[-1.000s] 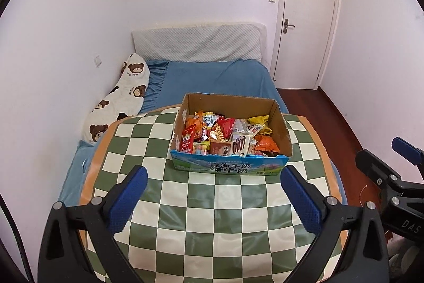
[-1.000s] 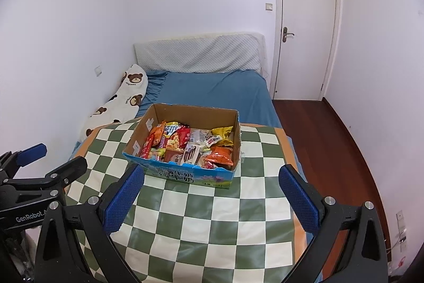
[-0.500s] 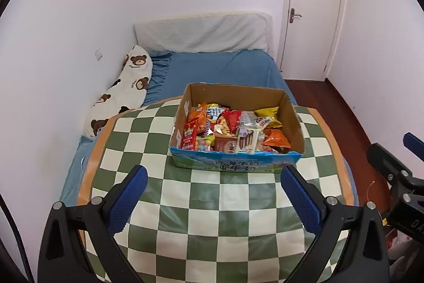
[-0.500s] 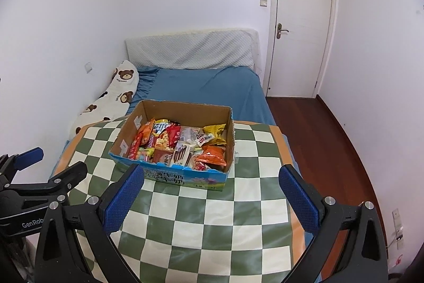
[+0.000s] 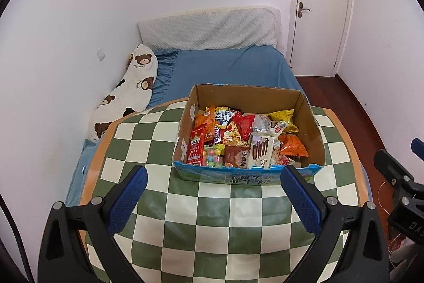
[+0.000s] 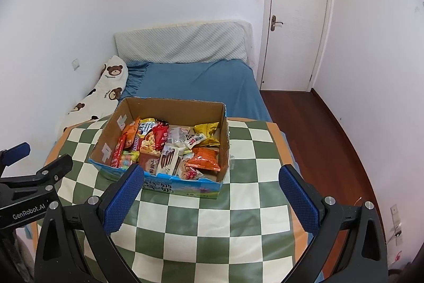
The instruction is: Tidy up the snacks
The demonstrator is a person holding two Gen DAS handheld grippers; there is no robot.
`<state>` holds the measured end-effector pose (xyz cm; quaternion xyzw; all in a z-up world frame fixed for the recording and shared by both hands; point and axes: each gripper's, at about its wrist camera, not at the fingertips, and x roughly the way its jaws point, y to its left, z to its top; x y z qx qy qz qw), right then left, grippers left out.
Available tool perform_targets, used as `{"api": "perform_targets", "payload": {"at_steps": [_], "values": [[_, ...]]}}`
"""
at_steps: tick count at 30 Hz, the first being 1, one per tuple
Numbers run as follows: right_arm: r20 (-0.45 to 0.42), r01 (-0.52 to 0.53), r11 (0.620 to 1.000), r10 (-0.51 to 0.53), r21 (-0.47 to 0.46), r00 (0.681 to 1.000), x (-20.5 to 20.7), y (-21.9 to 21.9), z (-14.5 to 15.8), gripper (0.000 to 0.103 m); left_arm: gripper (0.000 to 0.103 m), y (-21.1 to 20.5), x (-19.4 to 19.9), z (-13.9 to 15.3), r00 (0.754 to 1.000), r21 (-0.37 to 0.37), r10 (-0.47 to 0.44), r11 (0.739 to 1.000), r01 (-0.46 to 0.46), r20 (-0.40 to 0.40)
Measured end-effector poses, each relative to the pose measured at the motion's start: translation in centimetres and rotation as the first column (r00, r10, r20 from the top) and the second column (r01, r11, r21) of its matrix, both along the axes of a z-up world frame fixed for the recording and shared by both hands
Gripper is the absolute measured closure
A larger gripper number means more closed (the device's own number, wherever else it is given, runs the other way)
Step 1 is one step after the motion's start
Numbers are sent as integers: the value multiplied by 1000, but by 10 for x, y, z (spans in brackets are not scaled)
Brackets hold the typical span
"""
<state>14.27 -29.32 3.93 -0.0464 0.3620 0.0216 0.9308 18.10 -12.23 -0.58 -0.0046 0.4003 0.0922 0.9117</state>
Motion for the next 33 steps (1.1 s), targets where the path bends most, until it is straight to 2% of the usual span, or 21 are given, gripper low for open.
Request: {"api": "perform_targets", "payload": {"at_steps": [14, 21, 33], "values": [[-65, 27, 999, -28, -22, 998, 41, 2, -36, 0, 0, -2, 35, -27, 998, -8, -16, 1000, 15, -63], [-81, 25, 999, -27, -24, 996, 50, 5, -43, 0, 0, -3, 43, -37, 995, -21, -28, 999, 26, -97], [-119, 30, 999, -27, 21, 993, 55, -1, -51, 0, 0, -3, 46, -37, 994, -33, -47, 999, 43, -101]]}}
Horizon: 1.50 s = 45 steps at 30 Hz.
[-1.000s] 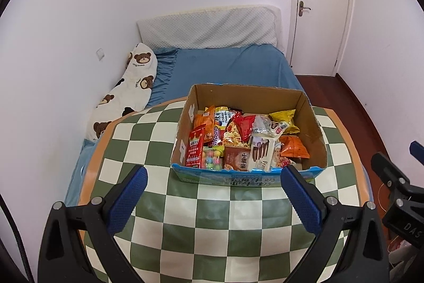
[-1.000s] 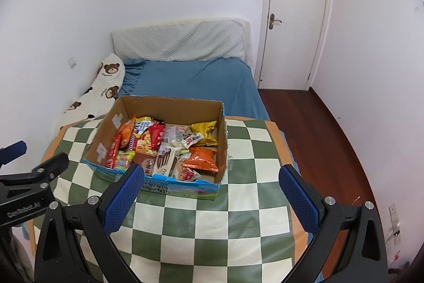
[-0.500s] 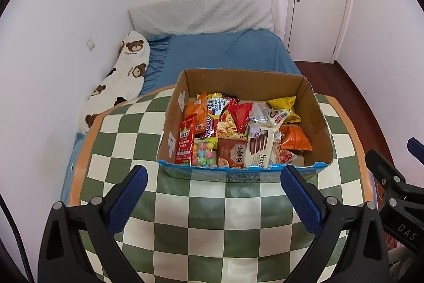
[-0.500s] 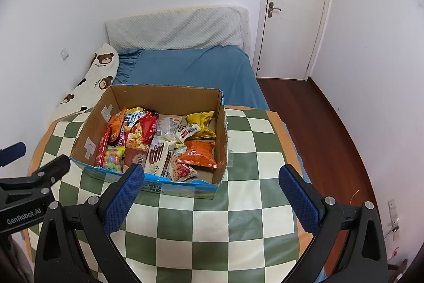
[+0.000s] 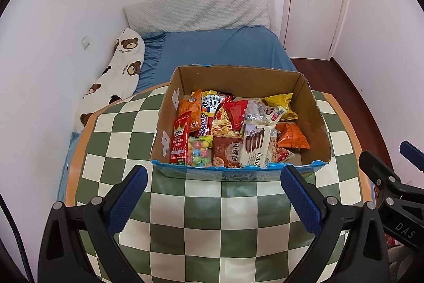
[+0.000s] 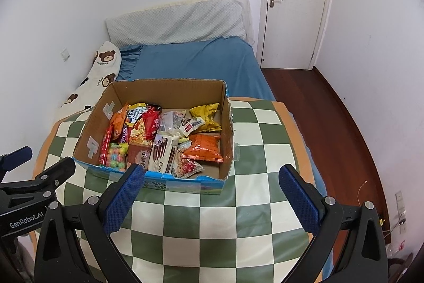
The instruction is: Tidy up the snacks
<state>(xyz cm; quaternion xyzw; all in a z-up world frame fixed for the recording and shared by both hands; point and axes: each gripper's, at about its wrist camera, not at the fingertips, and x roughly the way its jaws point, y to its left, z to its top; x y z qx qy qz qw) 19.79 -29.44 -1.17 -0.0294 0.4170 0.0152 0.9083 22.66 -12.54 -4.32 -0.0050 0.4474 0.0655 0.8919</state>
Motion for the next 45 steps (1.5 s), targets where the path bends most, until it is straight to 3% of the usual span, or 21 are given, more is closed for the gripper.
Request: {"api": "perform_targets", "payload": {"at_steps": [45], "values": [[36, 17, 1000, -17, -9, 999, -13, -6, 17, 0, 0, -2, -8, 6, 1000, -22, 3, 1000, -3, 16]]}}
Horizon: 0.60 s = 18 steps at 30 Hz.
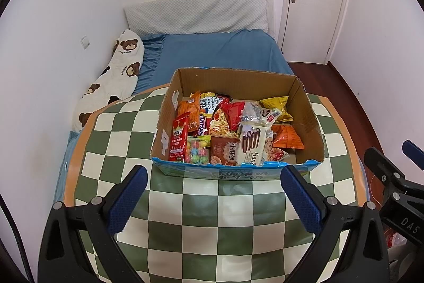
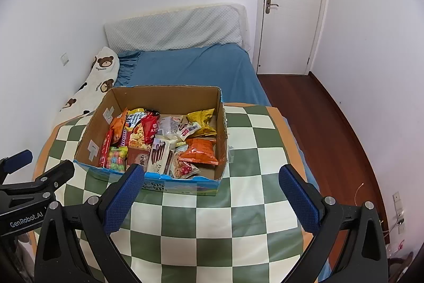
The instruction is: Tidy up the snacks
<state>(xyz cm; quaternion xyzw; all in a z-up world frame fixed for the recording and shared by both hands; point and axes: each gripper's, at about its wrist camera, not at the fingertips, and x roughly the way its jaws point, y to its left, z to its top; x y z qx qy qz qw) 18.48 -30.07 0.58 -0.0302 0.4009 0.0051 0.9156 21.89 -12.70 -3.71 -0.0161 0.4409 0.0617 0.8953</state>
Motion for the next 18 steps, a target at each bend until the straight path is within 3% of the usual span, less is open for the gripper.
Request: {"api": "perform_targets", "payload": {"at_steps": [18], "values": [[9, -3, 1000, 3, 1, 1000, -2, -1, 4, 0, 0, -3, -2, 9, 1000, 12, 3, 1000, -4, 13]]}}
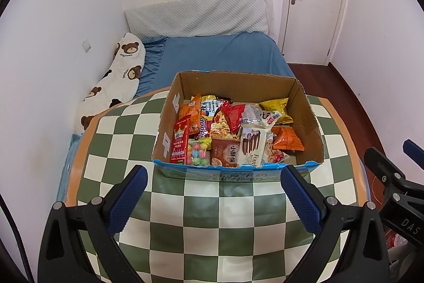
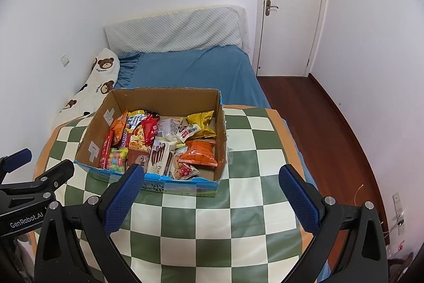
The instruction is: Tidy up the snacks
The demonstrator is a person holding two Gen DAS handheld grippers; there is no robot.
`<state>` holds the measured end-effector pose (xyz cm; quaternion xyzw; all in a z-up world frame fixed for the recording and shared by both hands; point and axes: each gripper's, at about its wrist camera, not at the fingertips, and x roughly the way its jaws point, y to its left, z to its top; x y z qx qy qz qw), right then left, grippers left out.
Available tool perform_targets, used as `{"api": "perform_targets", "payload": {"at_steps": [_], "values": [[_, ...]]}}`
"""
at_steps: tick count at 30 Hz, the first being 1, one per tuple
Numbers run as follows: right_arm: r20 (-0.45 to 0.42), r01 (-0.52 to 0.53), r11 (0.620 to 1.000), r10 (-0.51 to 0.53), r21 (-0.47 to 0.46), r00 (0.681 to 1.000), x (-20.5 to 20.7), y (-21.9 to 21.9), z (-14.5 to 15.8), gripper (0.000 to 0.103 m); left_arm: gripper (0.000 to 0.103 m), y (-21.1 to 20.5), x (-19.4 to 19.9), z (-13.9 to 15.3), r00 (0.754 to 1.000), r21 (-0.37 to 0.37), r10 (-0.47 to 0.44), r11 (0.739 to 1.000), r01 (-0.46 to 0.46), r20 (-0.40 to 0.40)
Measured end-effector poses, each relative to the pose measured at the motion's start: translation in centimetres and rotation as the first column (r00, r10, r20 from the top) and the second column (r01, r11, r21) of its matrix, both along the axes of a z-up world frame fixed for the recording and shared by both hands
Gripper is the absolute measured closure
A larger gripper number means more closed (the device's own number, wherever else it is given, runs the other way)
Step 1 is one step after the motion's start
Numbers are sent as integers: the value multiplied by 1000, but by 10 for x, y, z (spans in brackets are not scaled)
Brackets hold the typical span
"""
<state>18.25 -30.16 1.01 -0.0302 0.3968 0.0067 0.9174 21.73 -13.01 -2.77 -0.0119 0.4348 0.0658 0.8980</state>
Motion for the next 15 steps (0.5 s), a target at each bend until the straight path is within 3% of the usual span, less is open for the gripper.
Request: {"api": "perform_targets", "payload": {"at_steps": [15], "values": [[3, 2, 1000, -2, 5, 1000, 0, 0, 1, 0, 0, 1, -2, 4, 1000, 1, 3, 1000, -3, 10]]}}
